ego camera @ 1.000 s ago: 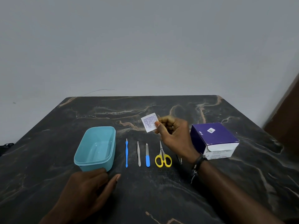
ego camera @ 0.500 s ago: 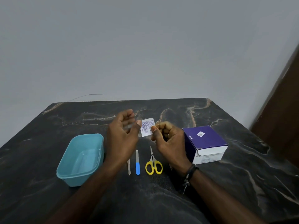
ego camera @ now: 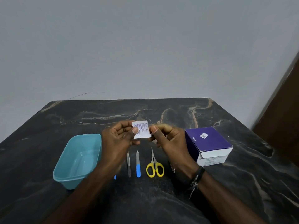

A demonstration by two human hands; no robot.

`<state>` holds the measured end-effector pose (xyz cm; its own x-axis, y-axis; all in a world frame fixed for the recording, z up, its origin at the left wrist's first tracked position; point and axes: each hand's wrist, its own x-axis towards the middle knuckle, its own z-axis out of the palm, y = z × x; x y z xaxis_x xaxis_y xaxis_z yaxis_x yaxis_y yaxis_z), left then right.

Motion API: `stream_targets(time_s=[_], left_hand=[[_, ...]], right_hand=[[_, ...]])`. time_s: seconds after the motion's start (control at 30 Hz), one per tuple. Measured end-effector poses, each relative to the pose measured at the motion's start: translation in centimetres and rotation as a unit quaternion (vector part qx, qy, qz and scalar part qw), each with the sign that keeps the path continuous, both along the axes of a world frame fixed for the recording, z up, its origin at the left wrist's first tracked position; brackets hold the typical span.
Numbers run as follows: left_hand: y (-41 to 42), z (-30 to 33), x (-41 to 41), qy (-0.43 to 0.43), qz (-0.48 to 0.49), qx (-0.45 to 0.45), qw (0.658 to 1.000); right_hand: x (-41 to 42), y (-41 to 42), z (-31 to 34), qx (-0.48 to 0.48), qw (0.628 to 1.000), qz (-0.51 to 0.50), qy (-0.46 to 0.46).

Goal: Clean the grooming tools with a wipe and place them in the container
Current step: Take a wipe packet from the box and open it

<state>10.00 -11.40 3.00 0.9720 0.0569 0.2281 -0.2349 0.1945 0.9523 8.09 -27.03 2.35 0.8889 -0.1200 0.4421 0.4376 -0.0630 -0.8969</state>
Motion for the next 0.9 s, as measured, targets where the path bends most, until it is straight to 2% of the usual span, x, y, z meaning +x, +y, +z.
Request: stream_targets(time_s=[0.3, 0.43, 0.53, 0.63, 0.77, 0.9], left_hand=[[0.43, -0.18, -0.05, 0.009, -0.054, -0.010, 0.998], [0.35, -0.20, -0.24, 0.009, -0.064, -0.020, 0.998], [0.27, -0.13, -0.34, 0.009, -0.066, -0.027, 0.997], [0.08, -0.22, -0.45, 0.006, -0.054, -0.025, 0.998], [-0.10, -0.46, -0.51, 0.006, -0.034, -0.014, 0.999], [-0.05, -0.58, -0.41, 0.005, -0.026, 0.002, 1.000]], right_hand=[[-0.11, -0.37, 0.12, 0.099, 0.978, 0.130, 0.130], [-0.03, -0.52, 0.08, 0.137, 0.965, 0.160, 0.159], [-0.07, -0.57, 0.08, 0.150, 0.963, 0.168, 0.149], [0.04, -0.47, -0.12, 0.128, 0.977, 0.123, 0.117], [-0.10, -0.45, 0.16, 0.147, 0.981, 0.088, 0.091], [-0.36, -0.40, 0.48, 0.089, 0.991, 0.067, 0.074]])
